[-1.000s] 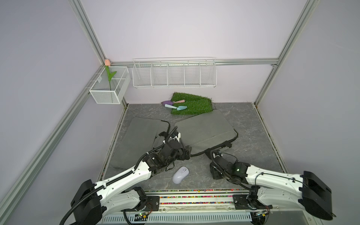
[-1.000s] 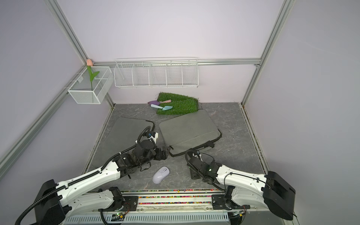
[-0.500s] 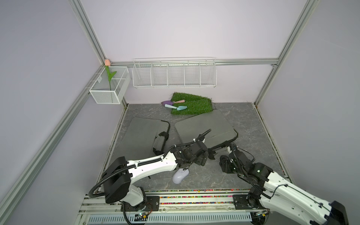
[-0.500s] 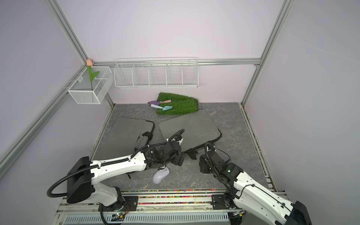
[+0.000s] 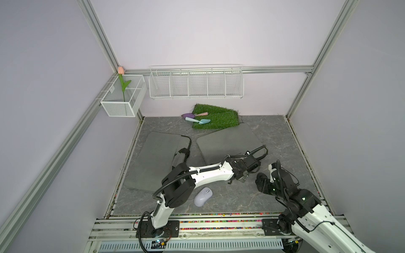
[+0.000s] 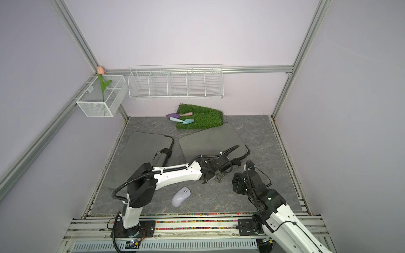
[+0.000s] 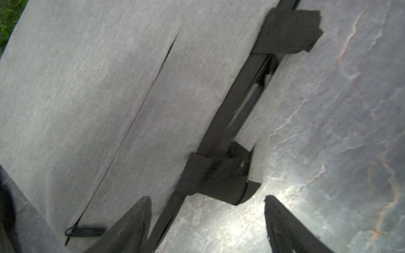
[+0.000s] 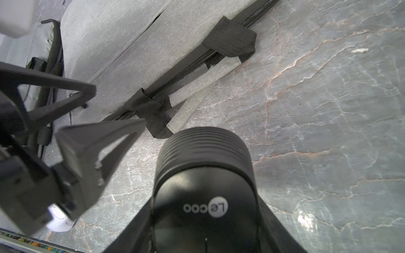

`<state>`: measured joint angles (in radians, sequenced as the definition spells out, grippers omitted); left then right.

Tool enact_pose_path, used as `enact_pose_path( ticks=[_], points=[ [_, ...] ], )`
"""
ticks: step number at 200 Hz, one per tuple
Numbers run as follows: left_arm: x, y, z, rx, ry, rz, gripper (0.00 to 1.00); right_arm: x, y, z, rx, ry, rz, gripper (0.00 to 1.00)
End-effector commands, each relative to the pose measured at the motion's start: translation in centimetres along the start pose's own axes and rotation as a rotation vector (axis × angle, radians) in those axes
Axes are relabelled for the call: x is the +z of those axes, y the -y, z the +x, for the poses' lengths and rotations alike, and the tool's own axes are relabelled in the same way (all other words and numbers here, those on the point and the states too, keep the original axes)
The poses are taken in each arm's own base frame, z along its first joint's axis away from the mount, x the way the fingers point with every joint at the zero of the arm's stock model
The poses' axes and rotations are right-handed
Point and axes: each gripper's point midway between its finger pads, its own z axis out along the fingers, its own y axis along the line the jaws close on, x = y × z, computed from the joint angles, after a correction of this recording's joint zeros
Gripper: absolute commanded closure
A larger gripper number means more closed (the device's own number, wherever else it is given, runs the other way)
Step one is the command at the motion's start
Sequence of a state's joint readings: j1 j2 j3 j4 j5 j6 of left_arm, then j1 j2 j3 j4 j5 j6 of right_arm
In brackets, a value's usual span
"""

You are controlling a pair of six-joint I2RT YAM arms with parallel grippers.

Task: Put the mouse into the laptop bag
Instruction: Open the zippered laptop bag at the center of the board.

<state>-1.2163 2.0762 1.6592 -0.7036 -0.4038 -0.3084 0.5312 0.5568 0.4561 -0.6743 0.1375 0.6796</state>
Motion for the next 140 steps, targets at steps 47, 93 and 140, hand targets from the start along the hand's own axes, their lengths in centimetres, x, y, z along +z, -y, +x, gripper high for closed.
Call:
enact_pose_path(
  ticks=[47,93,140],
  points=[
    [2.5,1.5,-1.6,0.080,-0.043,-0.106,0.29,0.0,1.7,1.1,0.062,-0.012,-0.002,0.54],
    [4.2,2.8,-2.3,0.095,-0.048,-0.094,0.32,-0.1,1.8,1.5,0.080,-0.009,-0.022,0.54],
    [6.4,4.2,-2.1,0.108,-0.075,-0.062,0.40,-0.2,1.8,1.6,0.082,-0.007,-0.031,0.54]
  ],
)
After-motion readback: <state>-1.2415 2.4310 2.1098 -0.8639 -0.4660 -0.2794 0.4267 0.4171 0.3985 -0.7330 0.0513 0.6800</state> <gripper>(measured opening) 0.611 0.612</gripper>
